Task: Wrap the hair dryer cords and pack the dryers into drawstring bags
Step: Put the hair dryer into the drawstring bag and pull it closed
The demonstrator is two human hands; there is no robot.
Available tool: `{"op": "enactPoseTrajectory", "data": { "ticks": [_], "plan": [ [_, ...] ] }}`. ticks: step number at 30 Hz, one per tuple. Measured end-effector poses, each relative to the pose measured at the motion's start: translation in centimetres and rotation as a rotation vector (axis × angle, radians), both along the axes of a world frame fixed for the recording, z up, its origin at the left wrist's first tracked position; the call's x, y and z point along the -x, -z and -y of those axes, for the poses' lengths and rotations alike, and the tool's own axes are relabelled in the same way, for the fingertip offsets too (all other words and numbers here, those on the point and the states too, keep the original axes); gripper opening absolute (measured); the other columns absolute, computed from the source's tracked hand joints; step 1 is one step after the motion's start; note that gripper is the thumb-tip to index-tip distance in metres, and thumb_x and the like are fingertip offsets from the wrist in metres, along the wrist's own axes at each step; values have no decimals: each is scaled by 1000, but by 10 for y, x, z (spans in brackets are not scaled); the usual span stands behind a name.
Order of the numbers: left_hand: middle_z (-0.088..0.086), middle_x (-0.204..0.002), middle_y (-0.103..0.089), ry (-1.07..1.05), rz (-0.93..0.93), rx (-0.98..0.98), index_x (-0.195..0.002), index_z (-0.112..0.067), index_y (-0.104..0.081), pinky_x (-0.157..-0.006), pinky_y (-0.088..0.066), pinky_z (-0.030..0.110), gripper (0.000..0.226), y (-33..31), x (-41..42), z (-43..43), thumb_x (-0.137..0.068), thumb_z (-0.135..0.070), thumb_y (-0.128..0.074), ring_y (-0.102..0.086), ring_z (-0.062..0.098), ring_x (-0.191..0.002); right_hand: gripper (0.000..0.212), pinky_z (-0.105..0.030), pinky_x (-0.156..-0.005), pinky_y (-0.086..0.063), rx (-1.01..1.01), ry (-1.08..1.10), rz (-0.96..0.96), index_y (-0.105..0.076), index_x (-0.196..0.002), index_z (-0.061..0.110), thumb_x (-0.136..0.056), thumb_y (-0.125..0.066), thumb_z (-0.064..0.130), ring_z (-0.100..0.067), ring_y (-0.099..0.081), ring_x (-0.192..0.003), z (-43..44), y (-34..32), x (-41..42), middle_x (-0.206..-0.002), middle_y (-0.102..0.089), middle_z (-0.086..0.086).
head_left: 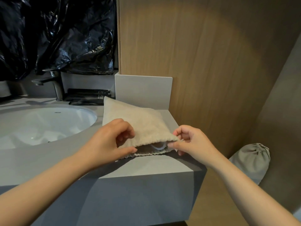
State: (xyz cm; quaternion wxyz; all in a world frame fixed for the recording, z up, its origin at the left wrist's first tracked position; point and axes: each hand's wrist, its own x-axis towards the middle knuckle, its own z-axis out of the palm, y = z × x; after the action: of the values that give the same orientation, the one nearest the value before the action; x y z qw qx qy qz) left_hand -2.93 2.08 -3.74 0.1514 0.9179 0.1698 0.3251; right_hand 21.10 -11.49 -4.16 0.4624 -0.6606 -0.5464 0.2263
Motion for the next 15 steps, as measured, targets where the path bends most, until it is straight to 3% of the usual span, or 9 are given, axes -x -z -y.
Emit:
{"op": "enactPoseTrajectory", "data": {
  "ticks": [4,7,9,12,15],
  "plan": [
    [-7,-75,-51,-87,15,39,-79,-28,-56,-56,-41,14,42,8,17,-7,-55,-57,-74,-49,15,-68,25,-25,-63,-58,23,12,76,-68,-102,25,-81,-75,16,-18,-69,-70,19,3,-7,-84,-73,3],
    [-8,-77,-52,-137,-48,37,-79,-32,-55,-61,-43,20,46,12,31,-5,-51,-64,-72,-50,13,-73,12,-25,-60,-59,-16,159,257,-71,-92,27,-81,-75,22,-10,-67,-69,25,7,-7,-76,-71,9],
    [-10,-81,-54,-159,-86,75,-80,-32,-55,-65,-43,16,45,15,44,-2,-51,-64,-70,-52,9,-78,5,-22,-56,-56,-49,226,313,-72,-82,27,-80,-76,27,-6,-65,-67,28,9,-4,-74,-70,12],
    [-10,-75,-61,-217,-71,110,-76,-32,-60,-64,-44,13,29,15,63,4,-60,-45,-81,-57,7,-81,7,-20,-54,-53,-65,266,345,-72,-75,25,-79,-77,27,-3,-65,-65,34,11,4,-69,-69,13],
    [-10,-60,-65,-265,-18,163,-66,-24,-68,-51,-41,11,19,13,74,14,-70,-16,-85,-59,6,-59,11,-26,-59,-55,-77,329,360,-72,-71,27,-80,-77,24,-7,-64,-68,40,13,8,-70,-68,13]
  ]
}}
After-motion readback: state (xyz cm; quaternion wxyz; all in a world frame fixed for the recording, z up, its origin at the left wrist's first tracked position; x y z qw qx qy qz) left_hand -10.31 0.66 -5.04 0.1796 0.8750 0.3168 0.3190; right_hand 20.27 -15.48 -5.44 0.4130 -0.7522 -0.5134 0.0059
